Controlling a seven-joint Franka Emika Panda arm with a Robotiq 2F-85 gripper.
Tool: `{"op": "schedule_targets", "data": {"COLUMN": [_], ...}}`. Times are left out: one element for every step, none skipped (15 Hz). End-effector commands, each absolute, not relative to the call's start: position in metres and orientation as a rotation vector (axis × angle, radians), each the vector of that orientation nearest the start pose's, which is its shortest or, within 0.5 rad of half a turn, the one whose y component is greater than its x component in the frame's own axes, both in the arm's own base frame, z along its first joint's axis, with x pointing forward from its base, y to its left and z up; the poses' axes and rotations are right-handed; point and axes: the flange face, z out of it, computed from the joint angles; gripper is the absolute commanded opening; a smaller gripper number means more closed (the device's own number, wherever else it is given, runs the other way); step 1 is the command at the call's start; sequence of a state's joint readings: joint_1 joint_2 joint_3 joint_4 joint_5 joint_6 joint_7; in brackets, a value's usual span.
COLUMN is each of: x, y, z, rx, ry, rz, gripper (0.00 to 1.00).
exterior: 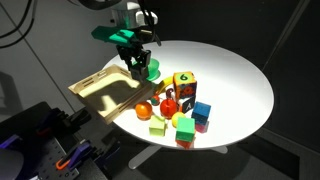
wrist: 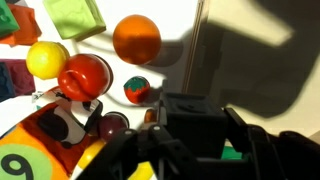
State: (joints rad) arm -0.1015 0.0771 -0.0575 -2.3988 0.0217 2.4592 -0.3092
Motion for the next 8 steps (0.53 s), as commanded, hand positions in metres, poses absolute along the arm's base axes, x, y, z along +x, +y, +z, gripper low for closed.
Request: {"op": "schedule_targets", "data": {"x": [0.481, 0.481, 0.48, 0.479, 0.479, 0.478, 0.478, 0.478], "y": [-0.067, -0.064, -0.06, -0.058, -0.055, -0.052, -0.05, -0.048], "z": [0.291, 0.291, 0.291, 0.291, 0.29, 0.29, 0.29, 0.29], "rx": [-3.101, -3.1, -3.099, -3.098, -3.097, -3.096, -3.095, -3.095], "ry": [-0.253, -0.261, -0.271, -0.28, -0.288, -0.298, -0.306, -0.314], "rz": [0.016, 0.016, 0.018, 0.02, 0.02, 0.021, 0.022, 0.024], "gripper": [0.33, 0.33, 0.33, 0.33, 0.33, 0.33, 0.33, 0.33]}}
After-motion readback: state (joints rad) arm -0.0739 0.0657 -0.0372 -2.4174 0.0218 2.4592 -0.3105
